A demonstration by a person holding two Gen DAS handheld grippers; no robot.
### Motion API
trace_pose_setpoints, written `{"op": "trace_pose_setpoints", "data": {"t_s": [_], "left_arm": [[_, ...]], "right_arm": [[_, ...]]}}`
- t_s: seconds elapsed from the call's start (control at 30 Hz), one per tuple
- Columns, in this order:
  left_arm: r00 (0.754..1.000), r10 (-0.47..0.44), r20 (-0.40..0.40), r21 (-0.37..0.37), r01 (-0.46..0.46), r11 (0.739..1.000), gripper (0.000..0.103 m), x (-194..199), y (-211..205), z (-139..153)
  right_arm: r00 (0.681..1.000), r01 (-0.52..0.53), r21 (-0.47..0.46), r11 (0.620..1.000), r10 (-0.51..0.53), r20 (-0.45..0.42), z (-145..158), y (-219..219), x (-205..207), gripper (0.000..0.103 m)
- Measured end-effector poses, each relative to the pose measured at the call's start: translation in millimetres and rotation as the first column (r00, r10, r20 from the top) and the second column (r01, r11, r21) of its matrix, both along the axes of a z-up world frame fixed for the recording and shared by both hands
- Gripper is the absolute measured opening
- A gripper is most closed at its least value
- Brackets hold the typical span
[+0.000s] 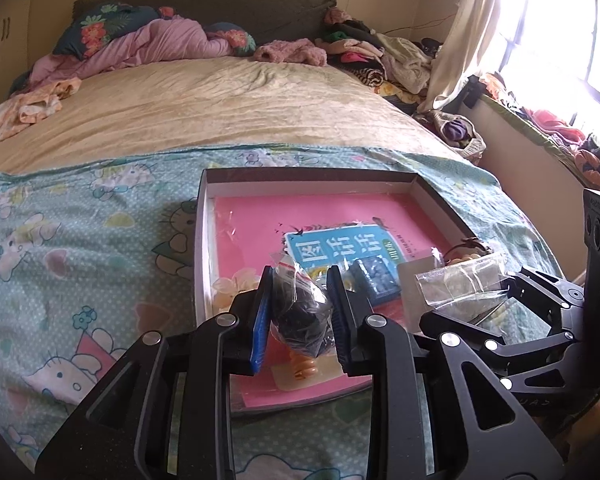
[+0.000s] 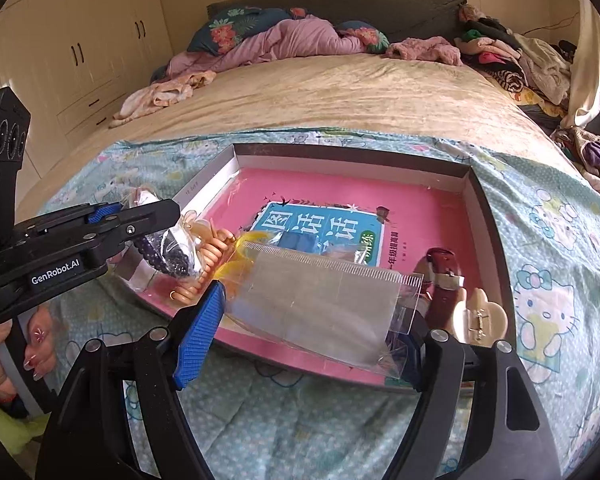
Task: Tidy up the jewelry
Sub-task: 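Lower the clear bag into the pink box with the left tool while the right drops the sleeve there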
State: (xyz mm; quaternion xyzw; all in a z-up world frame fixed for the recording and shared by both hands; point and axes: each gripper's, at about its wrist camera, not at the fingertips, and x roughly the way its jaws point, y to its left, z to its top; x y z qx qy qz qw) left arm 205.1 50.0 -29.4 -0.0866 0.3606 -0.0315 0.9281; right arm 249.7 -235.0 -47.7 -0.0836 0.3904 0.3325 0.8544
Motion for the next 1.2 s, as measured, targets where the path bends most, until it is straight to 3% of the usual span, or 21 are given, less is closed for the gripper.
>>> {"op": "trace_pose_setpoints", "data": {"t_s": [0.23, 0.53, 0.7, 0.8, 1.2], "left_arm": [[1.0, 0.012, -0.006, -0.003, -0.012, 1.0, 0.019, 2, 6, -2], [1.0, 0.015, -0.009, 0.001, -0.015, 1.0, 0.02, 1, 6, -2], [1.0, 0.026, 0.0, -0.002, -0.026, 1.0, 0.04, -4, 8, 2], [1.0, 0.03, 0.009, 0.001, -0.03, 1.0, 0.047, -8, 8, 6], [0.998, 0.028, 0.064, 0.017, -0.029, 0.999, 0.064, -24, -2, 35]], "right_arm": [[1.0, 0.003, -0.008, 1.0, -0.003, -0.02, -8, 4, 1, 0.091], [0.999, 0.037, 0.06, 0.998, -0.035, -0.04, -1, -19, -11, 0.097], [0.998, 0.05, 0.088, 0.995, -0.046, -0.047, 5, -30, -20, 0.097], [0.998, 0.056, 0.098, 0.994, -0.052, -0.043, 9, -37, -25, 0.098], [0.994, 0.105, 0.146, 0.984, -0.105, -0.007, 31, -70, -43, 0.098]]}}
